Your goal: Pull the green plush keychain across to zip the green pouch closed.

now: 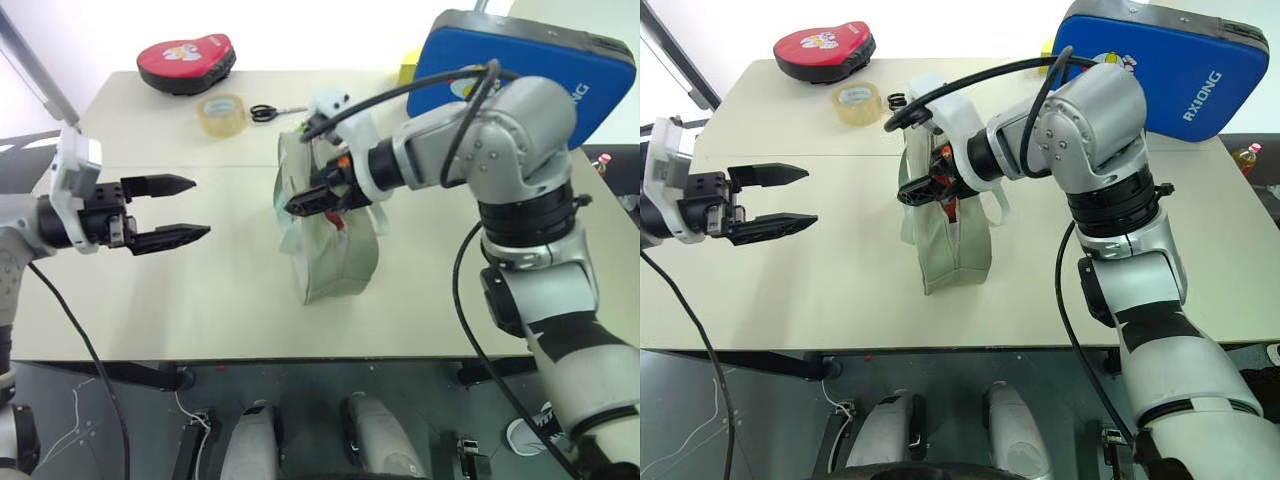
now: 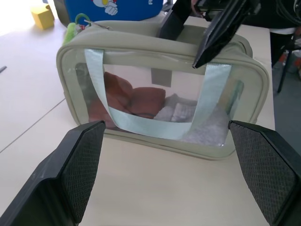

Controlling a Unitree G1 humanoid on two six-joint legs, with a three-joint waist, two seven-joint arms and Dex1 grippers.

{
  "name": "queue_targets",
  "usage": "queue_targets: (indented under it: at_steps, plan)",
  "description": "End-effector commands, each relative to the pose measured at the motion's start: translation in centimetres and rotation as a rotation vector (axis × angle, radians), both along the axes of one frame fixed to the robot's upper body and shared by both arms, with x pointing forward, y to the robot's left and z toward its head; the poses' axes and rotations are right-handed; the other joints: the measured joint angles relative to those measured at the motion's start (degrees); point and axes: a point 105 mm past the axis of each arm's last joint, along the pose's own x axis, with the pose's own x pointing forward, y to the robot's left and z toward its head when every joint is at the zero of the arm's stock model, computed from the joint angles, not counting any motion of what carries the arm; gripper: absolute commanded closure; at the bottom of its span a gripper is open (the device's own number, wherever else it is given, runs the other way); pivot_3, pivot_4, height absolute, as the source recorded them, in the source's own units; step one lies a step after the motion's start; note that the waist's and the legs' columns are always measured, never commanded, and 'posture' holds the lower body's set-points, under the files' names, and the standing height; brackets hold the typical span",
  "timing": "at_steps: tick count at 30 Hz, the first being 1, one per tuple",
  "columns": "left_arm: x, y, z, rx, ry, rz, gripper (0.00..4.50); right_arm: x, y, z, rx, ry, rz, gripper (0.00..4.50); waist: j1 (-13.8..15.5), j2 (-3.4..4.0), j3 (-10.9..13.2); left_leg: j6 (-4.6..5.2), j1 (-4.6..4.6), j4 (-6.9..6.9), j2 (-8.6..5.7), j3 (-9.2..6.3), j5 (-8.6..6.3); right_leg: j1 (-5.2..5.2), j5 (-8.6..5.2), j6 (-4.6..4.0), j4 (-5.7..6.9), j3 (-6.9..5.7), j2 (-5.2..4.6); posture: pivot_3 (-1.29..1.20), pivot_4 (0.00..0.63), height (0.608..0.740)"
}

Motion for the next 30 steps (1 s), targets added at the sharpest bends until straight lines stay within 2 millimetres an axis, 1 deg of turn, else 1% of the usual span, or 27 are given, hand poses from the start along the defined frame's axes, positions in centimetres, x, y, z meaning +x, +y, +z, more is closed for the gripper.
queue_targets:
  at_steps: [1,3,4,7,9,11,12,14,15,16,18,21,25,27,30]
  plan:
    - [-0.5,0.0,1.1,0.019,-0.065,0.000,0.00,0.3,0.2,1.4,-0.006,-0.081,0.005,2.91,-0.1,0.00,0.0,0.00,0.00,0.00,0.00,-0.01,0.00,0.00,0.00,0.00,0.01,-0.01,0.00,0.00,0.150,0.737]
    - [-0.5,0.0,1.0,0.020,-0.067,0.002,0.00,0.8,-0.1,1.7,-0.012,-0.105,-0.015,3.88,-0.3,0.00,0.0,0.00,0.00,0.00,0.00,-0.01,0.00,0.00,0.00,0.00,0.01,-0.02,0.00,0.00,0.150,0.737]
    - [-0.5,0.0,1.0,0.021,-0.068,0.002,0.00,1.0,-0.3,1.9,-0.008,-0.111,-0.022,4.44,-0.4,0.00,0.0,0.00,0.00,0.00,0.00,-0.01,0.00,0.00,0.00,0.00,0.01,-0.02,-0.01,0.00,0.150,0.737]
    - [-0.4,0.0,0.9,0.028,-0.070,0.001,0.00,1.5,-1.4,3.8,0.003,-0.177,-0.008,4.48,-0.5,0.00,0.0,0.00,-0.03,0.00,-0.01,-0.01,0.00,0.00,0.00,0.00,0.00,-0.02,-0.02,0.00,0.150,0.737]
    - [-0.4,-0.1,0.8,0.031,-0.072,-0.002,0.00,1.4,-2.2,5.6,-0.002,-0.285,0.049,4.48,-0.5,0.00,0.0,0.00,-0.04,0.01,-0.01,-0.02,0.00,0.00,0.00,0.00,-0.03,-0.03,-0.02,0.00,0.150,0.737]
    - [-0.4,-0.2,0.8,0.031,-0.074,-0.007,0.00,0.5,-2.8,6.9,-0.035,-0.404,0.177,4.48,-0.5,0.01,0.0,0.01,-0.06,0.00,-0.02,-0.03,0.00,0.00,0.00,0.00,-0.06,-0.05,-0.02,0.00,0.150,0.737]
    - [-0.4,-0.2,0.9,0.030,-0.076,-0.008,0.00,-0.4,-3.0,7.3,-0.056,-0.448,0.260,4.48,-0.6,0.02,0.0,0.01,-0.08,0.00,-0.02,-0.03,-0.01,-0.01,0.00,0.00,-0.09,-0.06,-0.02,0.00,0.150,0.737]
    - [-0.3,-0.3,0.9,0.028,-0.078,-0.010,0.00,-1.9,-3.7,7.0,-0.131,-0.543,0.431,4.48,-0.8,0.02,0.0,0.02,-0.16,-0.03,-0.02,-0.05,-0.01,-0.08,0.00,0.01,-0.10,-0.07,-0.02,0.00,0.150,0.737]
    - [-0.2,-0.3,0.9,0.028,-0.079,-0.011,0.00,-2.5,-4.1,6.5,-0.174,-0.573,0.503,4.48,-0.9,0.02,0.0,0.04,-0.19,-0.05,-0.02,-0.09,-0.02,-0.11,0.00,0.01,-0.11,-0.12,-0.01,0.00,0.150,0.737]
    - [-0.2,-0.3,0.9,0.028,-0.079,-0.013,0.00,-2.6,-4.5,6.0,-0.217,-0.601,0.551,4.48,-1.1,0.02,0.0,0.07,-0.20,-0.06,-0.01,-0.14,-0.04,-0.10,0.00,0.01,-0.12,-0.19,-0.01,0.00,0.150,0.737]
    - [-0.1,-0.4,0.9,0.028,-0.081,-0.016,0.00,-1.9,-5.2,5.0,-0.312,-0.680,0.601,4.48,-1.4,0.02,0.0,0.10,-0.17,-0.07,0.03,-0.16,-0.06,-0.09,0.00,0.01,-0.12,-0.22,-0.01,0.00,0.150,0.737]
    - [-0.1,-0.5,0.9,0.028,-0.084,-0.020,0.00,-0.8,-5.8,4.0,-0.419,-0.759,0.647,4.48,-1.3,0.02,0.0,0.07,-0.11,0.03,0.04,-0.12,-0.04,-0.07,0.01,-0.02,0.01,-0.21,-0.01,0.00,0.150,0.737]
    - [-0.1,-0.5,1.1,0.032,-0.088,-0.021,0.00,-0.5,-6.0,2.8,-0.499,-0.788,0.693,4.48,-1.0,0.03,0.0,0.01,-0.11,0.06,0.03,-0.12,0.00,-0.07,0.04,-0.05,0.07,-0.22,-0.02,0.00,0.150,0.737]
    - [-0.1,-0.5,1.1,0.035,-0.087,-0.019,0.00,-0.1,-6.2,2.4,-0.531,-0.782,0.671,4.48,-1.0,0.03,0.0,-0.03,-0.11,0.07,0.03,-0.14,0.02,-0.05,0.04,-0.05,0.06,-0.25,-0.03,0.00,0.150,0.737]
    - [-0.2,-0.5,1.1,0.039,-0.085,-0.018,0.00,0.0,-5.7,2.5,-0.509,-0.764,0.621,4.48,-1.0,0.03,0.0,-0.06,-0.11,0.06,0.04,-0.20,0.04,-0.05,0.04,-0.05,0.06,-0.25,-0.07,0.00,0.150,0.737]
